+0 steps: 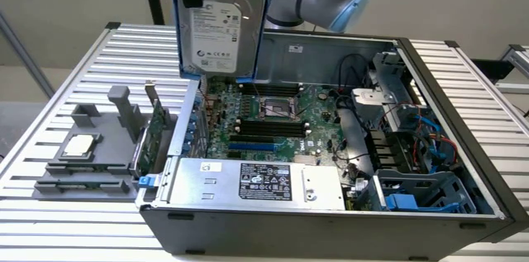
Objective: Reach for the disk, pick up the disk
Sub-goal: 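Pick up the disk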
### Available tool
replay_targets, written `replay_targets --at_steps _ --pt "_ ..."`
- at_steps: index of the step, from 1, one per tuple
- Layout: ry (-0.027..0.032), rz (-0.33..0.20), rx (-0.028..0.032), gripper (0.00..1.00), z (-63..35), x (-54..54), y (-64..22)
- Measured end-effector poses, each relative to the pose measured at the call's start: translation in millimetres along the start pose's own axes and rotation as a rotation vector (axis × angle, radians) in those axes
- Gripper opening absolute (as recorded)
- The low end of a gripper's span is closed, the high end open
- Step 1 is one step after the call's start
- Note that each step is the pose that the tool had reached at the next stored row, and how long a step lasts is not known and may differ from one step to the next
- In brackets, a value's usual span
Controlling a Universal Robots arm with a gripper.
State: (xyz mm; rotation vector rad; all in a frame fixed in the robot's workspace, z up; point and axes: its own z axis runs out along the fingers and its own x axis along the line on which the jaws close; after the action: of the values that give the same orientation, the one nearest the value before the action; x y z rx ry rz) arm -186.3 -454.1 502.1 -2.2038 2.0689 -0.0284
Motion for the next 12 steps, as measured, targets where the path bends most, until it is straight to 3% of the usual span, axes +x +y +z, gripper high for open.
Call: replay_targets --at_steps 6,12 --pt "-0.0003 -0.001 0.0071 0.33 0.9 13.9 -16.9" --pt "-0.004 -0.001 0.0203 0.33 2.3 25.0 -36.8"
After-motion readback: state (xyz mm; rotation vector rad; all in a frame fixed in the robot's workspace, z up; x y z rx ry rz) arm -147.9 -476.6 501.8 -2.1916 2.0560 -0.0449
